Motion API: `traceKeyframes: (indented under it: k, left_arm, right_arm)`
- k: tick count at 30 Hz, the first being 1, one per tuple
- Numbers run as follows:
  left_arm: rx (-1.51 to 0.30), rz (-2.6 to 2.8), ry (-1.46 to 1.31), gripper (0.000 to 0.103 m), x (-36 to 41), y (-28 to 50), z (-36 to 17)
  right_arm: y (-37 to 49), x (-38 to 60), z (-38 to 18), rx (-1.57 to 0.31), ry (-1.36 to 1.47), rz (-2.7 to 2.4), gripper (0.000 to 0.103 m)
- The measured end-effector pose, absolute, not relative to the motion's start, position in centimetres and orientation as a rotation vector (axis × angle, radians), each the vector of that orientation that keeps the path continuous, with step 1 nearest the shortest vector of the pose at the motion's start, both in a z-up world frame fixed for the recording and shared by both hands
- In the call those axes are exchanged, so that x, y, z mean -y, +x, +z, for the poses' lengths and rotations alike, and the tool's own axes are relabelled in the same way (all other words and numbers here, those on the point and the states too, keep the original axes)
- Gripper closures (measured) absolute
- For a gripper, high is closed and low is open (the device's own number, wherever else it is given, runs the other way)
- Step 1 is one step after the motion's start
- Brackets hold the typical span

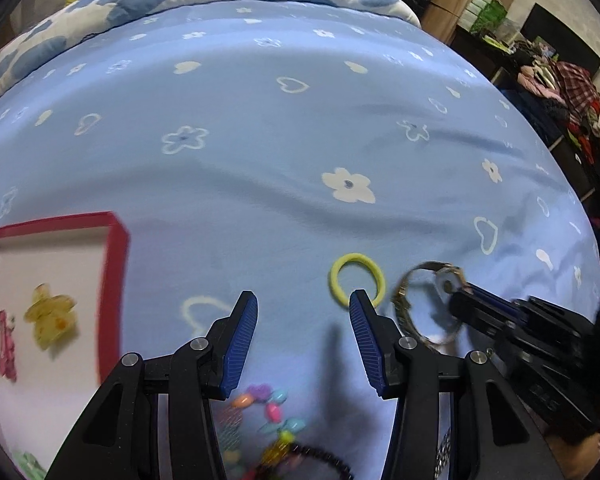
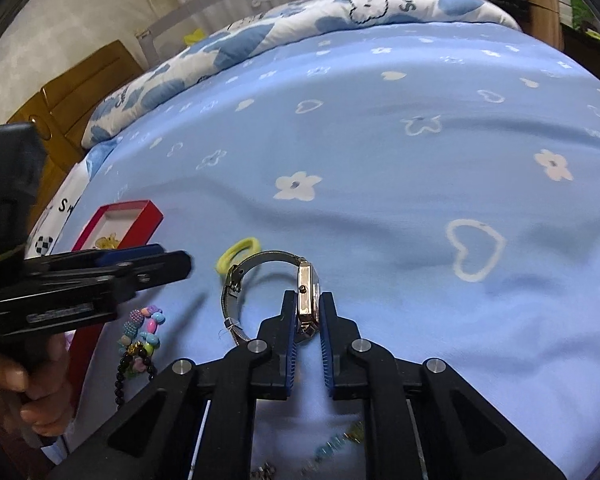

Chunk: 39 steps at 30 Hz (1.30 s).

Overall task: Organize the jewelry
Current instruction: 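Grasp the yellow hair tie with the left tool while the right tool grasps the wristwatch, then carry the hair tie and watch into the tray and open both tools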

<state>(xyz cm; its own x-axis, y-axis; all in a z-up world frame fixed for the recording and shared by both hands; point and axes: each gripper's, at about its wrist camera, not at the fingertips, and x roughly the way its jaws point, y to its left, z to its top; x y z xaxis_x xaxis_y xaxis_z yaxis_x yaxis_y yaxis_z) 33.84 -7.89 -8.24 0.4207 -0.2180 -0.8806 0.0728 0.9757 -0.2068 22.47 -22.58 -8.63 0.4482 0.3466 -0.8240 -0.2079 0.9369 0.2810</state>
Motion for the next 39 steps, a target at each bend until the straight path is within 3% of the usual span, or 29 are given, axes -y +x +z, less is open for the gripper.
traceKeyframes:
  k: [4, 7, 9, 11, 39]
  left_arm:
    - [-1.143, -0.19, -0.127, 0.057, 9.2, 35.1, -9.7]
    - [-1.14, -0.179, -0.084, 0.071, 10.2, 35.7, -10.6]
    - [-1.131, -0.179, -0.05, 0.091, 10.8, 35.8, -10.8]
    - [-1.128, -0.183, -0.042, 0.099, 11.0, 35.7, -10.8]
    - [-0.946, -0.023, -0.257, 0.101, -2.9, 19.6, -1.7]
  right_arm:
    - [21.5, 24.7, -7.9, -1.036, 0.179, 0.304, 0.093]
    - [21.1, 26.2, -7.5, -1.031, 0.224, 0.281, 0.093]
    - [21.1, 26.7, -7.3, -1.028, 0.243, 0.272, 0.093]
    - [20.9, 27.1, -7.1, -1.024, 0.253, 0.264, 0.093]
    - [18.2, 14.7, -3.3, -0.989, 0.191, 0.514, 0.093]
